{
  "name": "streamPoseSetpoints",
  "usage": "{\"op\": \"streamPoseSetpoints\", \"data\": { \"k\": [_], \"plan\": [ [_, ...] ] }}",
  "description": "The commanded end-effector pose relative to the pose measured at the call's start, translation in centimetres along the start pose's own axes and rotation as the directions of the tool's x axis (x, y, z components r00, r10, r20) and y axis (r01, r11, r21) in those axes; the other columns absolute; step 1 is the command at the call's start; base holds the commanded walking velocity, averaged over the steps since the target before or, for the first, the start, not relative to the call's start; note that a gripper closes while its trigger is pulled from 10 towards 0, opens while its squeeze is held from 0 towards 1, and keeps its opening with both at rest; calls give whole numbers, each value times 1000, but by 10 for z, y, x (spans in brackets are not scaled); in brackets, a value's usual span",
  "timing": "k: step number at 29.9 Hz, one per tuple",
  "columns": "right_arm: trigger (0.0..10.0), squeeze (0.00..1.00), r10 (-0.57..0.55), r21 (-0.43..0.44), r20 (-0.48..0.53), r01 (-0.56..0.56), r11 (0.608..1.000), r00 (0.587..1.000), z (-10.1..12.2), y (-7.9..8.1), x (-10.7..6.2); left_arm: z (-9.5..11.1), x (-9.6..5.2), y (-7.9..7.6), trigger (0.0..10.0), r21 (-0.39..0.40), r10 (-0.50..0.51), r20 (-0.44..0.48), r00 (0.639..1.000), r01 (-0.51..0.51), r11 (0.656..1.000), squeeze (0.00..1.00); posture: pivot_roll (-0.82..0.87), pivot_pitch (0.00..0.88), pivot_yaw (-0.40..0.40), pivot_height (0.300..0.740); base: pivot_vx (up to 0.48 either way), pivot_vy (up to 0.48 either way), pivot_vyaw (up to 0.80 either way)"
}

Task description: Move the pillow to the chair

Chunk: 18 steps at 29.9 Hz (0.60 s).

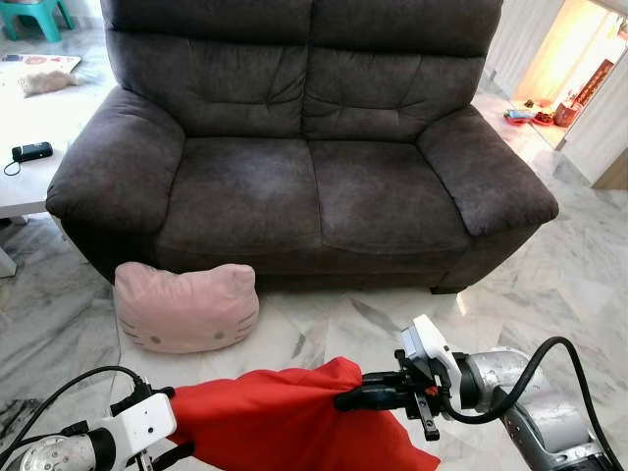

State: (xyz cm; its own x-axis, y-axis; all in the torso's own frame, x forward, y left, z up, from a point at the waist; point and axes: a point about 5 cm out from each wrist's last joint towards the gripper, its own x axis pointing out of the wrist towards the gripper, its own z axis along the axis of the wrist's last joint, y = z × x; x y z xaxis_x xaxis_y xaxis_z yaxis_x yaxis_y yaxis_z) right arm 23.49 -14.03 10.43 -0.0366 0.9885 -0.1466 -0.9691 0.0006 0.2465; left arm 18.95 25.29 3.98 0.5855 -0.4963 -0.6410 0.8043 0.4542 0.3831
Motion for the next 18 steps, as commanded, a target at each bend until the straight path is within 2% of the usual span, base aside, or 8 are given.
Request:
{"op": "streamPoseSetpoints", "data": {
  "k": [1, 6, 18],
  "plan": [
    [10000, 0, 48, -86, 65, -43, 995, 997, 20, 4, 0, 0, 1, -2, 0, 13, -21, 0, 1000, 21, 1000, 0, 157, 82, -134, 740, 0, 0, 0],
    [10000, 0, 41, -86, 64, -35, 996, 997, 20, 3, -1, -2, 2, -8, 0, 9, -55, 3, 998, 55, 998, 0, 157, 82, -133, 740, 0, 0, 0],
    [10000, 0, 32, -87, 62, -27, 996, 998, 19, 2, -2, 0, 4, -8, 0, 17, -65, 10, 998, 65, 998, 0, 153, 80, -134, 740, 0, 0, 0]
  ]
}}
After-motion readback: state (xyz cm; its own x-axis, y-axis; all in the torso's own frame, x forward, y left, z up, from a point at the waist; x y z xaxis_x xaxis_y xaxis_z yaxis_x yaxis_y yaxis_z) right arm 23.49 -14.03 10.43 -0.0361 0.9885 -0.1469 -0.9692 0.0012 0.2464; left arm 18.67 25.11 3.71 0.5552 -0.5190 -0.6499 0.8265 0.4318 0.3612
